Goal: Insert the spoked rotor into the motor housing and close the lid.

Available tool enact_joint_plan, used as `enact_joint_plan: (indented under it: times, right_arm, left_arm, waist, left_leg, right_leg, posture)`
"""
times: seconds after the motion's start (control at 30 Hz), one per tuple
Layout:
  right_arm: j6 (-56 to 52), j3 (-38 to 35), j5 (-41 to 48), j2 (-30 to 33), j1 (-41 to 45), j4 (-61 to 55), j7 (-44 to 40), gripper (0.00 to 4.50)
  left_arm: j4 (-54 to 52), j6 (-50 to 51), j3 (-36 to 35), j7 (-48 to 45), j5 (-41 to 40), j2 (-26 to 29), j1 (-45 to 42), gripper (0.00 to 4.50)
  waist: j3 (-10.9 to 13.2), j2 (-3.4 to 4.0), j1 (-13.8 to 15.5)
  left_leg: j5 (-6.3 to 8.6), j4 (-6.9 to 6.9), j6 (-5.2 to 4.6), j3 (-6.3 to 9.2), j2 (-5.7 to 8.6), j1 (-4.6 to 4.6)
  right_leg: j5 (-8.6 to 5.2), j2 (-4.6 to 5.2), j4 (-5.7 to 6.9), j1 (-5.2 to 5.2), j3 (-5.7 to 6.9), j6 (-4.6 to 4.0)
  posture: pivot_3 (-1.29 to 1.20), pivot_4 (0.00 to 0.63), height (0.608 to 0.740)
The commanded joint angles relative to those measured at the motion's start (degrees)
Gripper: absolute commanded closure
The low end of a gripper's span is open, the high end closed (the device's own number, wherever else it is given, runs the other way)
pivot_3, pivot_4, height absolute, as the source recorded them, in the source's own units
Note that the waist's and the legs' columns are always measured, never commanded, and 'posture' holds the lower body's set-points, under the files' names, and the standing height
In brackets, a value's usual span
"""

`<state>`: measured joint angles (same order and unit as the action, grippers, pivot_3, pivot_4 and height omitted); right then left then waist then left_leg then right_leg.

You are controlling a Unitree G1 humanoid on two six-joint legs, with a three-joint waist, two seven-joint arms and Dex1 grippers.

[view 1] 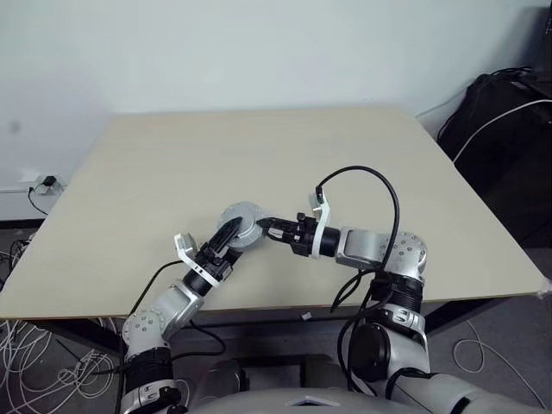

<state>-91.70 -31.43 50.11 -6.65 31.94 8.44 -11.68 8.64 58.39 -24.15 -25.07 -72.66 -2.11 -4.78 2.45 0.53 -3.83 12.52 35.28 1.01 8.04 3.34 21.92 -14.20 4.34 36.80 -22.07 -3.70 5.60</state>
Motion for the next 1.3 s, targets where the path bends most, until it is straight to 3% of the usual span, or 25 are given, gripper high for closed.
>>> enact_joint_plan:
  times: [0.03,0.07,0.17,0.33,0.7,1.03,1.3]
  right_arm:
    - [-0.3,-0.5,2.6,-0.9,1.0,-3.3,-0.8,3.26]
    - [-0.4,-0.6,2.5,-1.0,1.0,-3.4,-0.7,3.26]
    - [-0.1,-0.7,2.2,-0.7,1.1,-2.9,-0.7,3.26]
    - [0.4,-0.6,1.5,-0.6,1.0,-2.4,-0.2,3.26]
    - [1.3,-1.0,0.9,-0.5,0.8,-1.9,0.0,3.26]
    - [7.7,-1.1,-3.1,2.1,0.2,1.6,3.0,0.05]
    - [12.6,-0.2,-5.9,4.5,-1.3,3.8,4.5,0.00]
  left_arm:
    - [-0.9,-0.6,0.0,-0.1,-1.4,-0.1,-0.5,0.00]
    - [-1.3,-0.7,-0.1,0.3,-1.7,-0.2,-0.5,0.00]
    - [-1.6,-1.0,-0.4,1.1,-2.2,-0.3,-0.4,0.60]
    - [0.1,-1.3,-0.6,0.1,-2.3,0.7,-0.7,2.20]
    - [0.9,-1.2,0.6,-1.8,-2.2,1.4,0.0,2.28]
    - [-2.5,-1.8,0.7,1.7,-3.8,-0.1,0.6,2.36]
    - [-1.8,-17.6,-3.3,8.9,3.9,-1.4,-2.8,2.36]
  waist:
    - [0.0,0.00,0.0]
    - [0.0,0.00,0.0]
    - [0.0,0.00,0.1]
    - [0.0,0.00,0.0]
    - [0.0,0.00,0.0]
    - [0.0,-0.01,0.1]
    - [0.0,-0.04,0.1]
  left_leg:
    - [0.00,0.00,0.00,0.00,0.00,0.00]
    - [0.00,0.00,0.00,0.00,0.00,0.00]
    - [0.00,0.01,0.00,0.00,0.00,0.00]
    - [0.00,0.00,0.01,-0.01,0.00,0.03]
    - [0.00,-0.02,0.01,-0.02,0.00,0.06]
    - [0.00,-0.02,0.01,-0.03,-0.01,0.12]
    - [-0.01,-0.03,0.02,-0.11,-0.01,0.24]
  right_leg:
    - [0.00,0.00,0.00,0.00,0.00,0.00]
    - [0.00,0.00,0.00,0.00,0.00,-0.01]
    - [-0.01,0.00,-0.02,0.01,0.00,0.00]
    - [-0.01,0.00,-0.02,-0.02,0.00,-0.01]
    - [-0.01,0.00,-0.03,-0.08,0.00,-0.01]
    - [-0.01,0.01,-0.03,-0.29,0.00,-0.01]
    - [0.18,0.01,-0.01,-0.32,-0.09,-0.25]
  posture:
    - [0.00,0.000,0.740]
    - [0.00,0.000,0.740]
    - [0.00,0.000,0.740]
    - [0.00,0.000,0.740]
    - [0.00,0.000,0.740]
    - [0.00,0.000,0.740]
    - [0.00,0.000,0.740]
